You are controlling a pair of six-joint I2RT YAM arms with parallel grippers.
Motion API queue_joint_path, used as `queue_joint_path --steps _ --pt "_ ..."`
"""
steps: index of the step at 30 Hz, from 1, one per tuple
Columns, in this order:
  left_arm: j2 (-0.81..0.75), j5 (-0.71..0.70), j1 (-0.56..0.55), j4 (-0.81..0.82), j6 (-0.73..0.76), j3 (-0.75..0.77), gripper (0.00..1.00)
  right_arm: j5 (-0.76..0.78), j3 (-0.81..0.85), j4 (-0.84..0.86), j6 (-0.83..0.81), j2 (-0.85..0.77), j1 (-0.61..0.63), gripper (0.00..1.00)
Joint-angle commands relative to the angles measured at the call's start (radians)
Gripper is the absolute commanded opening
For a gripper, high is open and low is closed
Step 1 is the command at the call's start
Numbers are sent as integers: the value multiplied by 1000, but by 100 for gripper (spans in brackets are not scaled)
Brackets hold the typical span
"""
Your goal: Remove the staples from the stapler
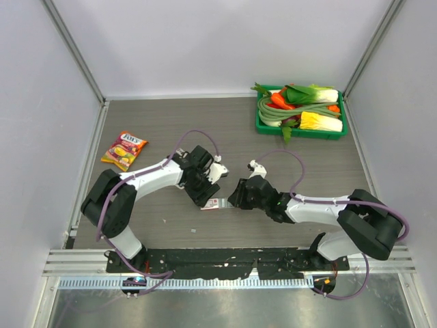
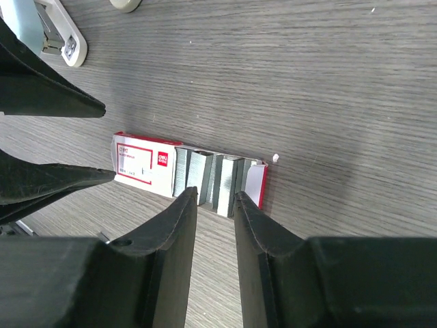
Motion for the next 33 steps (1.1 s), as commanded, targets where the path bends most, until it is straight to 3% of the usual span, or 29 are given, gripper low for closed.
queue_joint_path --steps 1,33 --pt "-16 0 -3 40 13 -12 58 26 48 -10 15 11 8 34" --pt "-13 0 -3 68 7 -35 57 9 91 -33 9 64 8 34"
